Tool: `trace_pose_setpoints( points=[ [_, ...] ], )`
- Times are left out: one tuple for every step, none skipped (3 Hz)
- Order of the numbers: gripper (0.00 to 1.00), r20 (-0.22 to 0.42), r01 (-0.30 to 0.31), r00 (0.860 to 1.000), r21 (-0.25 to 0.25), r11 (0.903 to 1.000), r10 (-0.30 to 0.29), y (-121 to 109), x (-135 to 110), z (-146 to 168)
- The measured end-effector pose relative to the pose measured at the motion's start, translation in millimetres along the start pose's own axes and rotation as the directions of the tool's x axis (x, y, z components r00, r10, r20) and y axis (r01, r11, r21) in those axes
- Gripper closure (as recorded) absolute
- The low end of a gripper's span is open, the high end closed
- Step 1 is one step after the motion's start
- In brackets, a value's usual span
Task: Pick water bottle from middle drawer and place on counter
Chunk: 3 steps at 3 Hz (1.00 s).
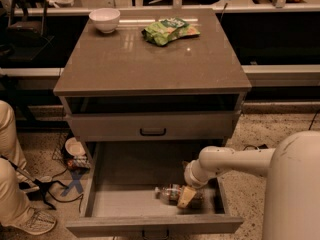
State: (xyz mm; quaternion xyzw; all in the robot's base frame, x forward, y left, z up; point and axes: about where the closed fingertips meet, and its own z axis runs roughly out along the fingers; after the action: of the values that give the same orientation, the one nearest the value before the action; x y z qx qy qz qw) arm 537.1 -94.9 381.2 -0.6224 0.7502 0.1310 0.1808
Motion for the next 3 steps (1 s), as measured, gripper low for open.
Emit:
trace_pose_setpoints(
  points=[
    [0.00, -0.006, 0.018, 1.000, -0.002, 0.9998, -0.018, 6, 3, 4],
    [0.17, 0.000, 0.023, 1.000, -0.005, 0.9997, -0.023, 12, 6, 5],
    [0.41, 0.010, 0.027, 1.000, 0.000, 0.9996, -0.027, 18, 9, 0]
  ],
)
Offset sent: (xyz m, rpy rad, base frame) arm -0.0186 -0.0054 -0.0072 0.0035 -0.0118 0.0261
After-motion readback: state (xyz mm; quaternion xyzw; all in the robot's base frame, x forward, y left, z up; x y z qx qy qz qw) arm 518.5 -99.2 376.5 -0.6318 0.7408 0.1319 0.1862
